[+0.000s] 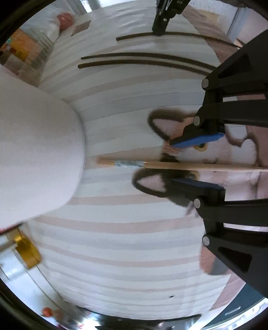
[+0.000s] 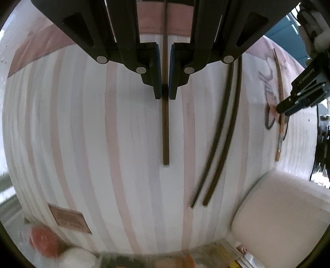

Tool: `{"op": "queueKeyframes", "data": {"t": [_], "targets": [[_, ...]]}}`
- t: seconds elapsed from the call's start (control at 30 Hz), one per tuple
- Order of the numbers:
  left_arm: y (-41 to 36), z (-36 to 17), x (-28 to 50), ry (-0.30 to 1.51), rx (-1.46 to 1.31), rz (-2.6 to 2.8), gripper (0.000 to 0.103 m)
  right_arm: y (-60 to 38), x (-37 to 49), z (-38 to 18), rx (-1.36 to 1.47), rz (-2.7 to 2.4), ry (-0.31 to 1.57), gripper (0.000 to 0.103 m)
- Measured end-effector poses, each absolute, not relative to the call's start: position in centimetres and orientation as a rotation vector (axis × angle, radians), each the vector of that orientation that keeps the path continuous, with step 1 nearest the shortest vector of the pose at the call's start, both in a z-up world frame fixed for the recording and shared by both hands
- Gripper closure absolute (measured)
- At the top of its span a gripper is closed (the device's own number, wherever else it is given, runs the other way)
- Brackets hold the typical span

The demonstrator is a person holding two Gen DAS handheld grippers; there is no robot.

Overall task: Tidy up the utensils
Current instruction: 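Lift both chopsticks off the cloth and carry them toward the cream holder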

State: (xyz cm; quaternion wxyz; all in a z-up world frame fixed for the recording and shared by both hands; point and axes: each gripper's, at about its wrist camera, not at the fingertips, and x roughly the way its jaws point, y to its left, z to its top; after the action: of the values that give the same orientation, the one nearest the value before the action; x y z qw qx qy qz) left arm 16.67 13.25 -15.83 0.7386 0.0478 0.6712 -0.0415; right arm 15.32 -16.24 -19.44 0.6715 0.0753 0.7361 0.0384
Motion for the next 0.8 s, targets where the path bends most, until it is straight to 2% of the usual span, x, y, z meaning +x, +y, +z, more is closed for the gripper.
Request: {"op": "queueKeyframes", "data": {"t": [0.03, 0.1, 0.13, 0.33, 0.5, 0.67, 0.8], "targets": [[13.3, -15.8, 16.8, 1.463, 0.111, -0.091, 0.077, -16.1, 15.5, -19.4, 0.156, 0.085, 1.658, 0.096], [13.4, -15.6, 16.8, 1.454, 0.097, -0.082, 0.095, -15.1, 15.1, -19.2, 0.123, 0.086, 1.66, 0.096], [13.6, -15.6, 17.0, 1.458, 0.093, -0.063, 0.098, -14.4, 15.5, -19.3, 0.114, 0.079, 1.659, 0.097], [17.2, -16.2, 17.8, 1.506, -0.091, 0.021, 0.098, -15.9, 15.6, -19.2, 0.279, 0.048, 1.661, 0.097], [20.2, -16.2, 18.5, 1.536, -0.096, -0.017, 0.097, -15.7, 16.5, -19.5, 0.26, 0.064, 1.681, 0.096], [17.2, -16.1, 19.4, 1.563, -0.036, -0.075, 0.081, -14.4, 17.1, -19.8, 0.158, 0.087, 1.731, 0.096], [16.2, -16.2, 19.1, 1.545, 0.058, -0.065, 0.079, -12.1, 17.1, -19.8, 0.093, 0.085, 1.742, 0.096]]}}
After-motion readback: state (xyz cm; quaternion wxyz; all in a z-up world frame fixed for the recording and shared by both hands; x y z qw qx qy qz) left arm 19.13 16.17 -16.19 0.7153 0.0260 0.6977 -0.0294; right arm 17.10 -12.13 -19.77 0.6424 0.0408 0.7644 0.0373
